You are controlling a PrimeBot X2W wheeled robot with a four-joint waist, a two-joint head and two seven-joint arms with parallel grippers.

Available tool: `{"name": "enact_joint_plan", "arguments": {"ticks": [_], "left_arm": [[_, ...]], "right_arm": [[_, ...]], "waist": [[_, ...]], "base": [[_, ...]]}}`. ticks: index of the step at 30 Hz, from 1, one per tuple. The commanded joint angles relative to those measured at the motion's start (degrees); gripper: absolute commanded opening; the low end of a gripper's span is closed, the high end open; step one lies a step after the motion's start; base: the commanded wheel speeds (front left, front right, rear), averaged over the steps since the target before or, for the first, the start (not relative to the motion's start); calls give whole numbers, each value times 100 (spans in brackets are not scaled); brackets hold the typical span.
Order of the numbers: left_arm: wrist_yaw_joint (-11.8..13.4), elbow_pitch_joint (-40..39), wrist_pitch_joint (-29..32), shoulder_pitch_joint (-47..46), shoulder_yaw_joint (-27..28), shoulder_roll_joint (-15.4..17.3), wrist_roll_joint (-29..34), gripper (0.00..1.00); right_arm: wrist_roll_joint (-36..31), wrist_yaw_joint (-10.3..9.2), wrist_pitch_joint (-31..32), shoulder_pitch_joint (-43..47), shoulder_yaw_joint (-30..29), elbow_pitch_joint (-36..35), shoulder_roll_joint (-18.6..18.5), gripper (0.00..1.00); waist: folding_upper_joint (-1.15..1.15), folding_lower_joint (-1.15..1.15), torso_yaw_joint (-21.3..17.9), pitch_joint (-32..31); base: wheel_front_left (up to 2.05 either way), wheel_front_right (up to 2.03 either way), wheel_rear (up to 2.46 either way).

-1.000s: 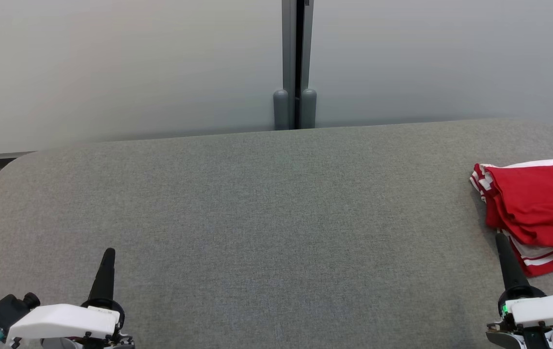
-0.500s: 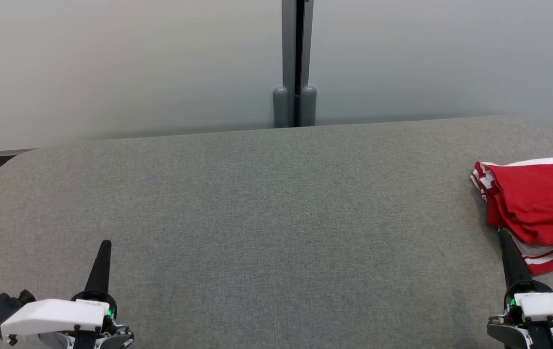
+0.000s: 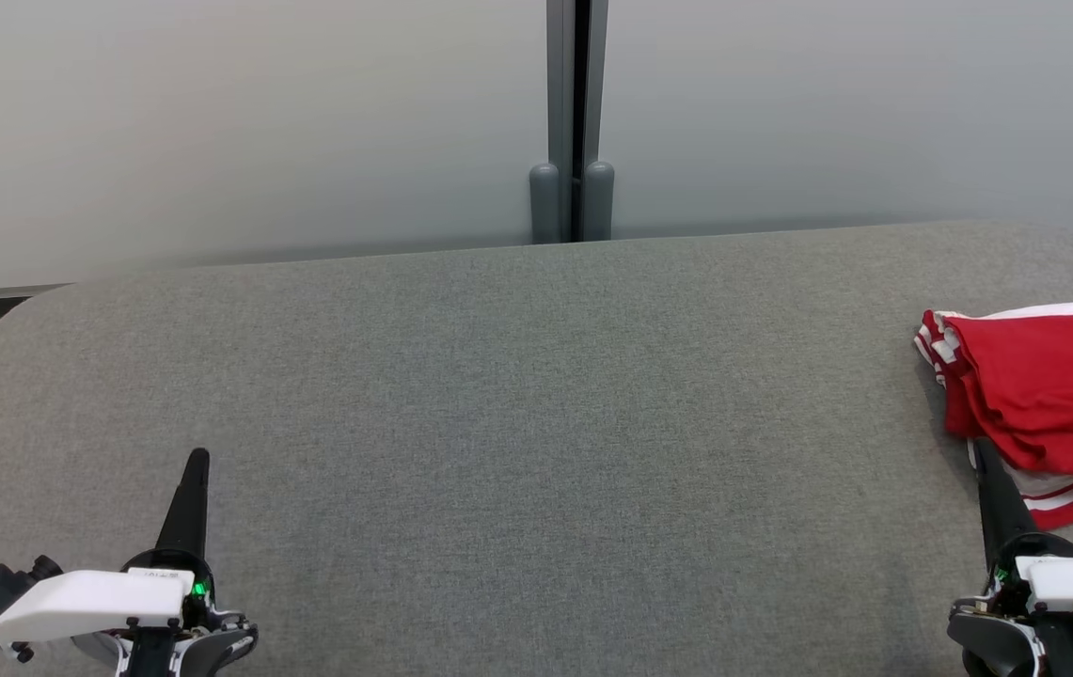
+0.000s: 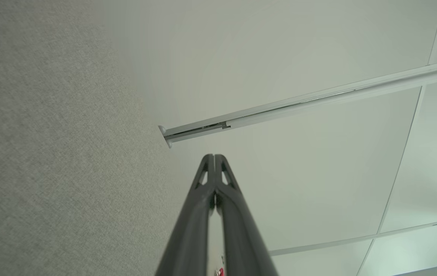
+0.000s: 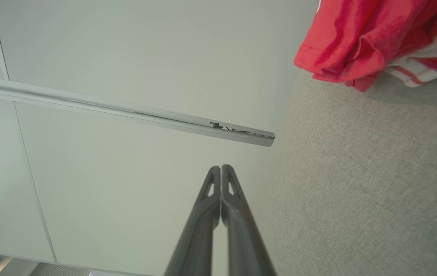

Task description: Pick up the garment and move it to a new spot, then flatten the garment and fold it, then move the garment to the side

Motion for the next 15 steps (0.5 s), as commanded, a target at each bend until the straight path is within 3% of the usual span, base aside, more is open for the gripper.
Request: {"name": "enact_joint_plan", "arguments": {"ticks": [1,15], "left_arm": [[-52,-11,25,-132,56,10,-115,0],[-189,72,147,-233,205,-84,-600,0]], "right_arm": [[125,2,18,-101,-20,5,-4,0],[691,1,80,-198,-113,100,36,0]], "waist": [[0,0,0,4],[0,0,-2,45]], "base": [[0,0,0],[0,0,0]]}}
